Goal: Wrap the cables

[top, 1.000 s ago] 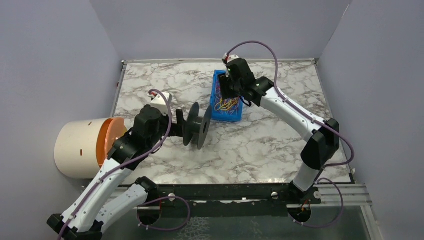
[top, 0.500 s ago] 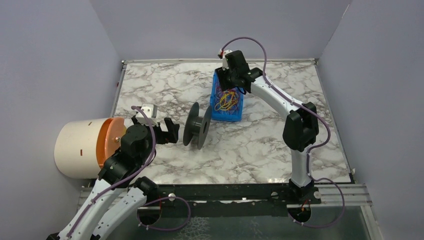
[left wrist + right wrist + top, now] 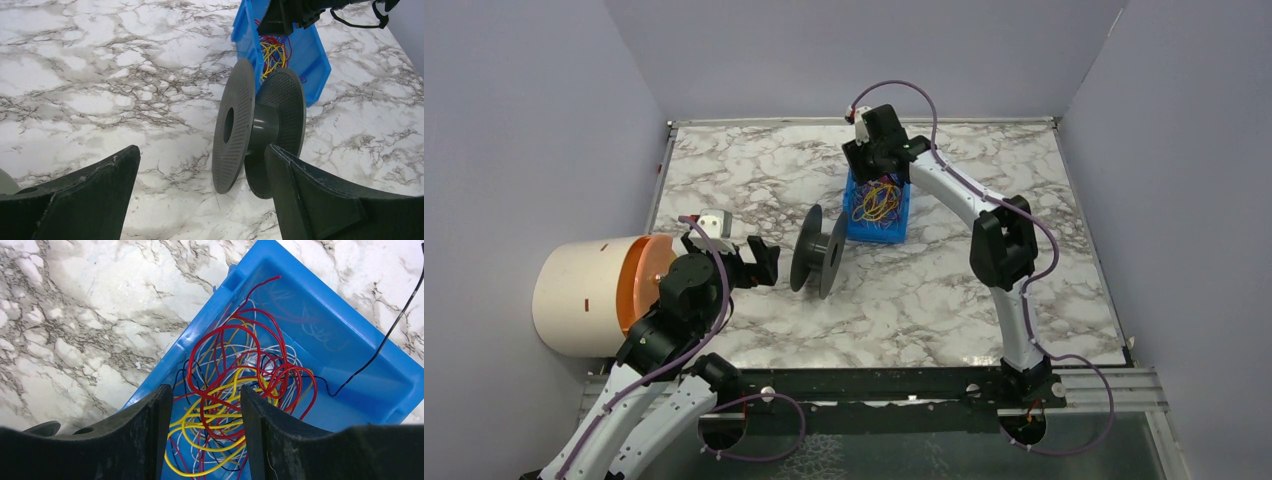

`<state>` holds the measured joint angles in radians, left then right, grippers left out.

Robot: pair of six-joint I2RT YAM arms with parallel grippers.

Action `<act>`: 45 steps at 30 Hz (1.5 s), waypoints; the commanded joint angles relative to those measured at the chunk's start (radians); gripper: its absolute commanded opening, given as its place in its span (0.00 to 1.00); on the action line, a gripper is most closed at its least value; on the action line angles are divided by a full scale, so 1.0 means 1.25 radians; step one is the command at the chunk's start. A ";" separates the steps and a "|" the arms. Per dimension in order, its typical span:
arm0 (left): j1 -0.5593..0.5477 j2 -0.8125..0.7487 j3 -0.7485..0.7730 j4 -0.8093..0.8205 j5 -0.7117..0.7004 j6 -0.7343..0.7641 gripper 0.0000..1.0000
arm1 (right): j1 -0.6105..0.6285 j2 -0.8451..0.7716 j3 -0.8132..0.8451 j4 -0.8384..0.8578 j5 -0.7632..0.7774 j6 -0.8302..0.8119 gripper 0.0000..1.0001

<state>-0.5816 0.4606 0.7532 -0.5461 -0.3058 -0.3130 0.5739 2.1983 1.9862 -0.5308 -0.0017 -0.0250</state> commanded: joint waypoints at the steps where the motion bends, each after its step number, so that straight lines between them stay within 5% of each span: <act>1: 0.003 -0.008 -0.007 0.023 -0.018 0.006 0.98 | 0.001 0.031 0.027 0.018 0.023 -0.018 0.57; 10: 0.004 -0.007 -0.007 0.023 -0.020 0.006 0.98 | 0.000 0.050 0.034 0.043 0.062 -0.028 0.52; 19: 0.004 -0.008 -0.007 0.021 -0.025 0.004 0.99 | 0.000 0.032 0.045 0.067 0.115 -0.027 0.02; 31: 0.004 0.001 -0.006 0.021 -0.022 0.003 0.99 | 0.000 -0.160 -0.011 0.140 0.205 -0.044 0.01; 45: 0.004 0.016 -0.005 0.021 -0.014 0.003 0.99 | 0.000 -0.315 0.143 0.147 0.222 -0.042 0.01</act>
<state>-0.5816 0.4744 0.7509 -0.5461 -0.3088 -0.3130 0.5739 1.8439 2.1036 -0.3771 0.2512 -0.0723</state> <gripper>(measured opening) 0.989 0.025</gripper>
